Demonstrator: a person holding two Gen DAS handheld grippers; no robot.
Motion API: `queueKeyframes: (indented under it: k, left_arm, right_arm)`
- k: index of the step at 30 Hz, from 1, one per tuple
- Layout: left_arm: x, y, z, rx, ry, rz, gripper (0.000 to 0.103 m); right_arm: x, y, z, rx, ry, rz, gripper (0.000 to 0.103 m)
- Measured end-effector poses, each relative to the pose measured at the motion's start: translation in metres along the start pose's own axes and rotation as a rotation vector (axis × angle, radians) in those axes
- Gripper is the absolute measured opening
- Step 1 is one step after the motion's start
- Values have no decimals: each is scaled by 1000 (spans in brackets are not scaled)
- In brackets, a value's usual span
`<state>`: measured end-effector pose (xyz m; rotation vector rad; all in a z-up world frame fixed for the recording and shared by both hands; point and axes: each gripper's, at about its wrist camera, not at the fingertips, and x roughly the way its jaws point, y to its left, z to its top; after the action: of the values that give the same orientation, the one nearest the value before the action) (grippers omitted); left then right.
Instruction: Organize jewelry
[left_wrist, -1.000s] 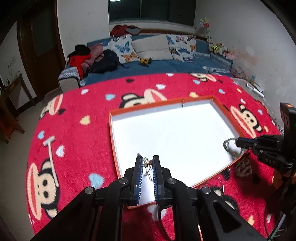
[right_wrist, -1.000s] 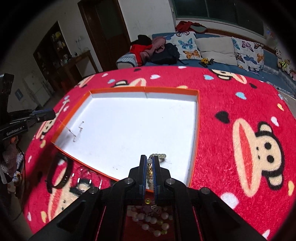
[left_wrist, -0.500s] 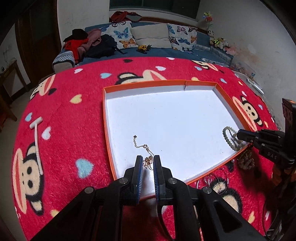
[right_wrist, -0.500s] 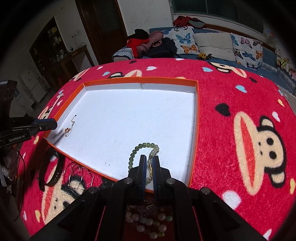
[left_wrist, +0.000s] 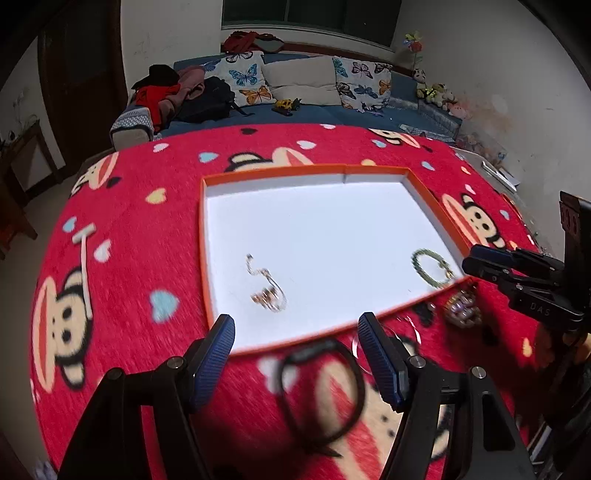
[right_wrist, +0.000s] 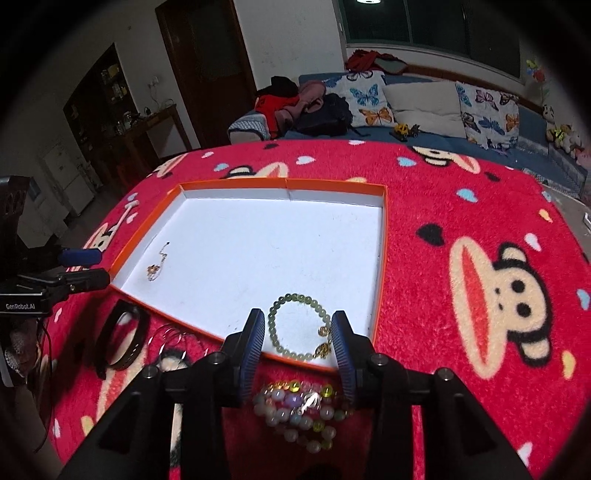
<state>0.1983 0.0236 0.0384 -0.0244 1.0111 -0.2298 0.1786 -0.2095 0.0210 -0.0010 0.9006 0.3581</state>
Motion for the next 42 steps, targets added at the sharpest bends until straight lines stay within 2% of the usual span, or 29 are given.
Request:
queueKeyframes:
  k: [9, 11, 14, 23, 28, 33, 42]
  left_arm:
    - [10, -25, -33, -88, 31, 27, 73]
    - [16, -28, -35, -98, 32, 56, 73]
    - [23, -26, -34, -153, 36, 49, 73]
    - [36, -24, -29, -220, 21, 115, 73]
    - [36, -24, -30, -215, 18, 149, 73]
    - [34, -30, -32, -195, 18, 152, 73]
    - [49, -29, -34, -202, 51, 190, 73]
  right_arm:
    - [-16, 5, -28, -11, 2, -37, 48]
    - [-17, 4, -34, -13, 8, -42, 48]
    - [-19, 0, -41, 2, 14, -37, 48]
    - [-14, -9, -48, 36, 23, -24, 49]
    - [-15, -9, -49, 37, 20, -16, 49]
    - [-13, -13, -51, 51, 24, -18, 49]
    - [-13, -16, -52, 59, 31, -13, 49]
